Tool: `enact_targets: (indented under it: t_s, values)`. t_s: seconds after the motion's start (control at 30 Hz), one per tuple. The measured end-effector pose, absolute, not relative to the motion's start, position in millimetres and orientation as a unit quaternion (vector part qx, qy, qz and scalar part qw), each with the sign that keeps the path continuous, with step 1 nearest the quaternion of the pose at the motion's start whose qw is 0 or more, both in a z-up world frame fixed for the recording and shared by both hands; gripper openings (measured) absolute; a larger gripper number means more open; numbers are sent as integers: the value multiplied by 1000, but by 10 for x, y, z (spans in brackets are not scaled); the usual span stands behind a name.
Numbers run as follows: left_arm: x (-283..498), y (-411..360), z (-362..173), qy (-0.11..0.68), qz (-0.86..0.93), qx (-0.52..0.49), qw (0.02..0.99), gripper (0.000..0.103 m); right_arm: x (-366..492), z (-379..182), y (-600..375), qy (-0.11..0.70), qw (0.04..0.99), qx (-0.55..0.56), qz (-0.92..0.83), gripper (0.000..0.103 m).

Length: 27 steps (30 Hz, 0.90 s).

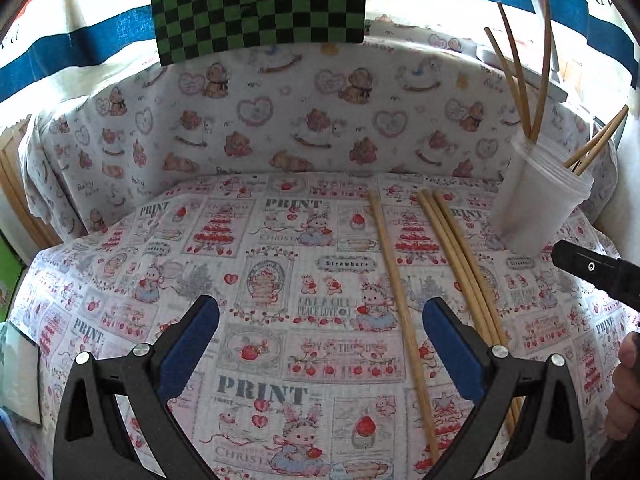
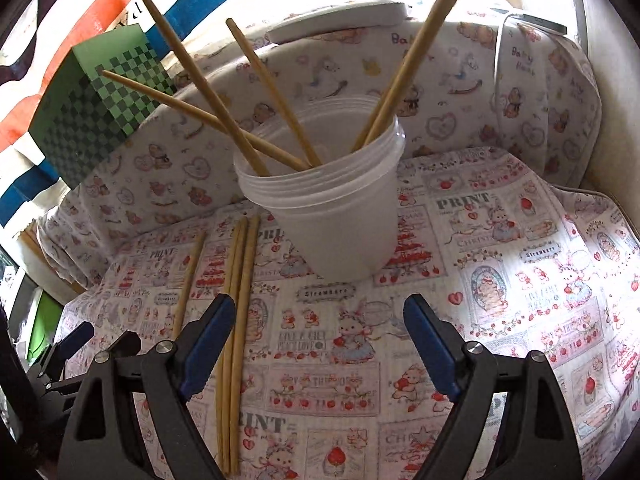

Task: Organize utensils
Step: 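Grasp one chopstick from the pile with the left gripper and lift it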

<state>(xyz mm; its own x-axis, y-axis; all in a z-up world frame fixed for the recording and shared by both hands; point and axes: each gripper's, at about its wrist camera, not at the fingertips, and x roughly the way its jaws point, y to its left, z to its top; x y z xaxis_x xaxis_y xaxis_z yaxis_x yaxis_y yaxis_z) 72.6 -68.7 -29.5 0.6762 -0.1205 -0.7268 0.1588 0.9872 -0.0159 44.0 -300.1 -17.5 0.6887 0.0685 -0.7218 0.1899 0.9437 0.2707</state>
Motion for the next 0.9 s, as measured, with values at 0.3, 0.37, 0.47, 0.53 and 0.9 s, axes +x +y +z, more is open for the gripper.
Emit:
enact_targets:
  t_s: [0.3,0.37,0.47,0.53,0.9]
  values:
    - [761,-730,-349,406,-104,31,908,97,472,-220,-3124,409,895,170,-51,88]
    - [746,-763,-347,390,-88,49,915,92,482,-233,-3124,412,894,166,-57,88]
    - [734,-756,-332,382,-82,52,919,79,501,-258,-3089,421,891,161,-58,88]
    - [729,-765,-338,387,-101,41,915,74,502,-269,-3083,426,889,159,-54,88]
    - [704,-858,-402,446,-143,4,884,39,480,-236,-3038,425,891,149,-55,88]
